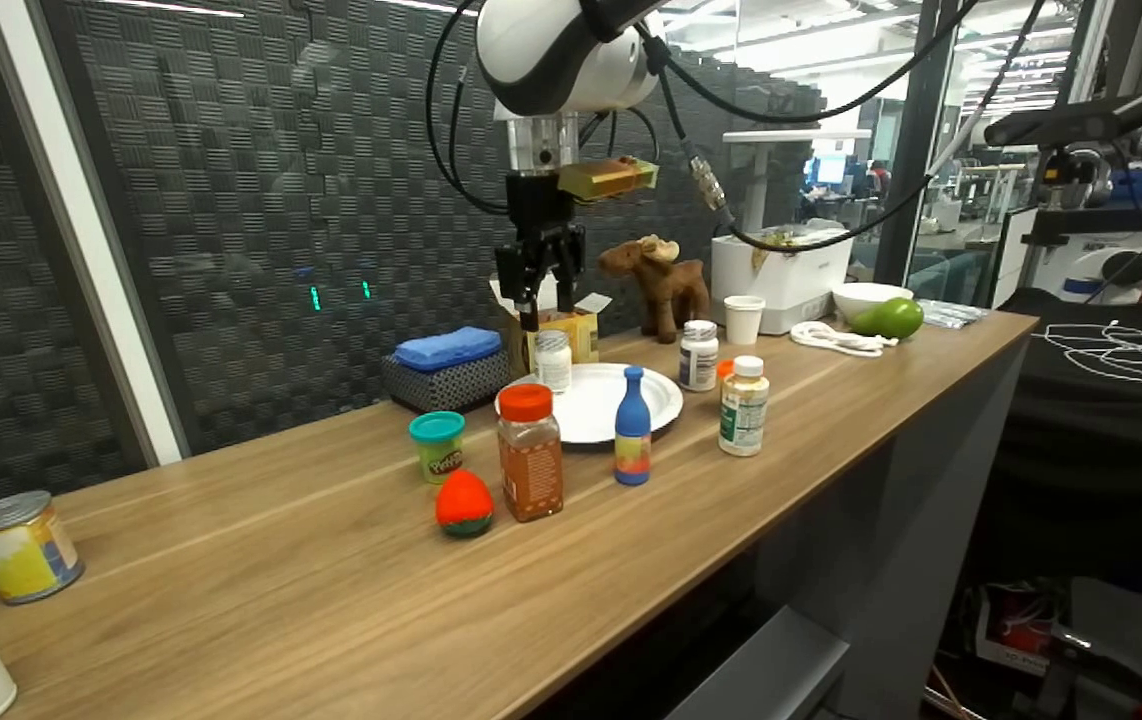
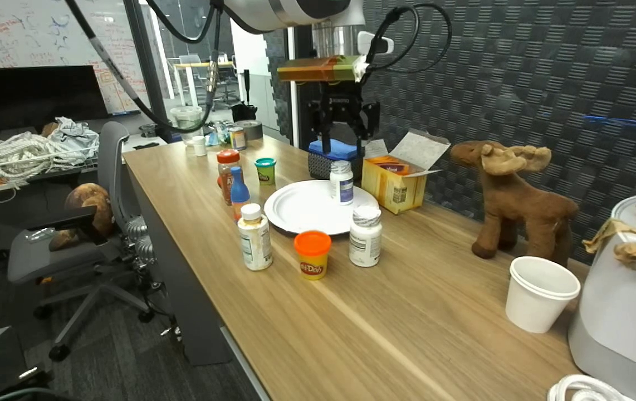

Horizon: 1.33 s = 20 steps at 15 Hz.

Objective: Put the bottles and orange plushie surrounding the white plate on the white plate

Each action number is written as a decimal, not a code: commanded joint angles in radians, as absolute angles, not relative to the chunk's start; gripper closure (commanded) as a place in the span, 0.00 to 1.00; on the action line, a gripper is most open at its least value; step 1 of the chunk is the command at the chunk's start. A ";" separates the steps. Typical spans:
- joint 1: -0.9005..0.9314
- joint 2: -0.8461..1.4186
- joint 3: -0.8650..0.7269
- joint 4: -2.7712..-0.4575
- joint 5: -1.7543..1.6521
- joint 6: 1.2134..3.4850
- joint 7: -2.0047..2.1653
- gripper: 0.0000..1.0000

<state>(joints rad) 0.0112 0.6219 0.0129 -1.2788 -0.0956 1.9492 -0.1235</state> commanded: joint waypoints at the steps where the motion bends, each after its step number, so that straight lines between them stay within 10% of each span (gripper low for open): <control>1: 0.010 0.516 0.002 -1.350 -0.106 1.943 -0.118 0.00; 20: -0.127 0.348 -0.088 -1.689 -0.066 1.892 -0.107 0.00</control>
